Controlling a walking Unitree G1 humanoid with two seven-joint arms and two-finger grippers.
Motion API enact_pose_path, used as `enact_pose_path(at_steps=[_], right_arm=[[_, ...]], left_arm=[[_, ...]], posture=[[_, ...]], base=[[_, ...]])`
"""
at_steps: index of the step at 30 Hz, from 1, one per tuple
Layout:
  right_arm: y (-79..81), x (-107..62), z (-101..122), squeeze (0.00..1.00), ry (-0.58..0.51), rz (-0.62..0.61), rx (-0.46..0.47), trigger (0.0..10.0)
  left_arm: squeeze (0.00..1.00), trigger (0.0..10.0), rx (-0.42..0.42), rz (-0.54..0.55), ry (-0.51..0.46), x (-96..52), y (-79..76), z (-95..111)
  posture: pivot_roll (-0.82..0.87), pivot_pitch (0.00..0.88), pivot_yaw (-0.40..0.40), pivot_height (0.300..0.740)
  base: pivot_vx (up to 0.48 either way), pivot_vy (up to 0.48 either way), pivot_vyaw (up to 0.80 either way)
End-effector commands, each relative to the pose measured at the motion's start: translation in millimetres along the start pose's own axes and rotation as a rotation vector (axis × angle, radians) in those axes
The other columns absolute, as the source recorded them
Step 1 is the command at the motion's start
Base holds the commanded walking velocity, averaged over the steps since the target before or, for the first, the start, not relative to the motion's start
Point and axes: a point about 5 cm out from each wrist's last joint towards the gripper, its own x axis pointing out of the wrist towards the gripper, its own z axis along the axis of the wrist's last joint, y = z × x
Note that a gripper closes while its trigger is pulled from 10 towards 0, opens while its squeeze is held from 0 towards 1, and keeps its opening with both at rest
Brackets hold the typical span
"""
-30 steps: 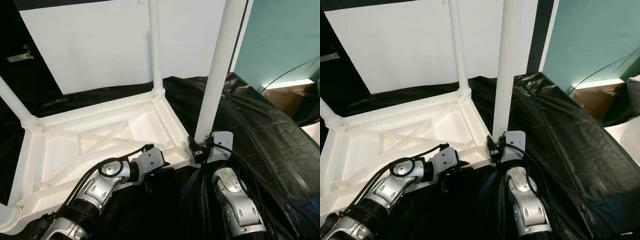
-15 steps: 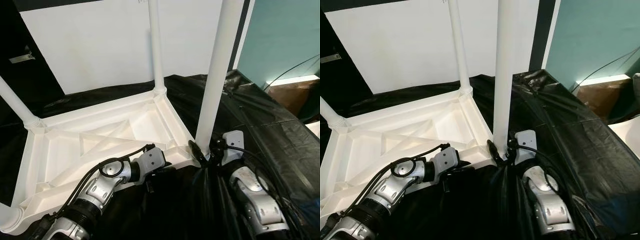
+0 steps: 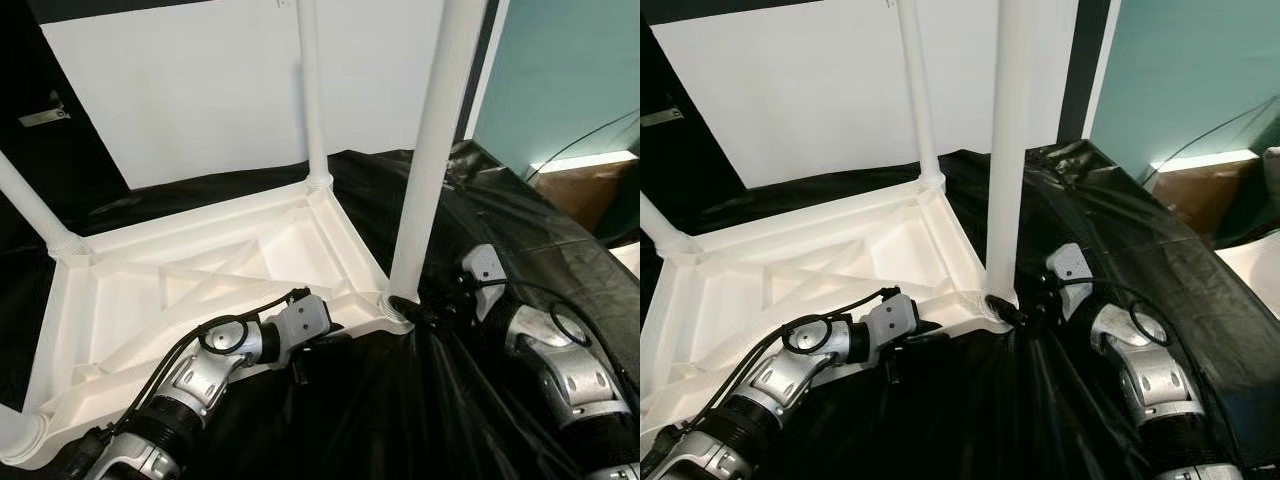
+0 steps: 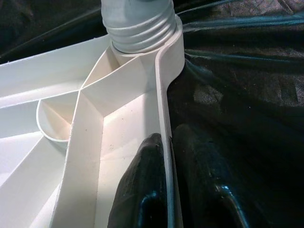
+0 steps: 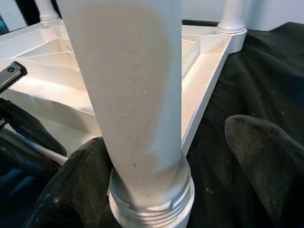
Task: Building children table
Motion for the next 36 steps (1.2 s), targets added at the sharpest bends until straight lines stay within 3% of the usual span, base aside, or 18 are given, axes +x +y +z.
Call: enact_pose_path(at_steps=[1, 8, 9, 20, 28, 30, 32, 33, 35, 36], right_arm=[[-8.4, -1.4, -0.1, 0.00, 0.012, -0.005, -0.019, 10.0], [-5.6, 6.1, -2.3, 0.00, 0.037, 0.118, -0.016, 10.0], [-4.3, 7.4, -3.3, 0.00, 0.036, 0.150, -0.004, 0.0], [-7.3, 7.1, -7.8, 0.00, 0.051, 0.181, -0.007, 0.0], [-5.2, 3.6, -16.6, 0.00, 0.037, 0.101, 0.076, 0.0], [3.9, 10.3, -20.6, 0.00, -0.043, -0.092, 0.170, 0.0], [5.7, 11.5, -20.9, 0.00, -0.058, -0.132, 0.188, 0.0], [18.1, 13.7, -20.7, 0.00, -0.125, -0.313, 0.215, 0.0], [26.1, 9.5, -23.6, 0.00, -0.153, -0.482, 0.238, 0.0], [26.1, 9.5, -23.6, 0.00, -0.153, -0.482, 0.238, 0.0]], left_arm=[[0.00, 10.0, -0.162, -0.233, 0.199, 7.5, -47.1, -52.7], [0.00, 10.0, -0.167, -0.227, 0.202, 4.4, -48.2, -54.5], [0.00, 10.0, -0.169, -0.225, 0.204, 3.9, -48.7, -55.1], [0.00, 10.0, -0.173, -0.227, 0.209, 3.1, -49.4, -57.0], [0.00, 10.0, -0.167, -0.235, 0.210, 5.5, -48.8, -56.4], [0.00, 10.0, -0.165, -0.236, 0.208, 6.7, -48.8, -56.1], [0.00, 10.0, -0.166, -0.236, 0.207, 6.8, -48.8, -56.0], [0.00, 10.0, -0.167, -0.239, 0.207, 6.8, -49.9, -56.4], [0.00, 10.0, -0.167, -0.242, 0.208, 6.7, -50.8, -56.5], [0.00, 10.0, -0.167, -0.242, 0.208, 6.7, -50.8, -56.5]], posture=[[-0.03, 0.000, 0.006, 0.740], [-0.02, 0.000, 0.003, 0.740], [-0.01, 0.000, 0.002, 0.740], [-0.01, 0.000, 0.006, 0.740], [-0.03, 0.000, 0.010, 0.740], [-0.03, 0.000, 0.007, 0.740], [-0.03, 0.000, 0.007, 0.740], [-0.03, 0.000, 0.012, 0.740], [-0.03, 0.000, 0.010, 0.740], [-0.03, 0.000, 0.010, 0.740]], base=[[0.000, 0.000, 0.00], [0.000, 0.000, 0.00], [0.000, 0.000, 0.00], [0.000, 0.000, 0.00], [0.000, 0.000, 0.00], [0.000, 0.000, 0.00], [0.000, 0.000, 0.00], [0.000, 0.000, 0.00], [0.000, 0.000, 0.00], [0.000, 0.000, 0.00]])
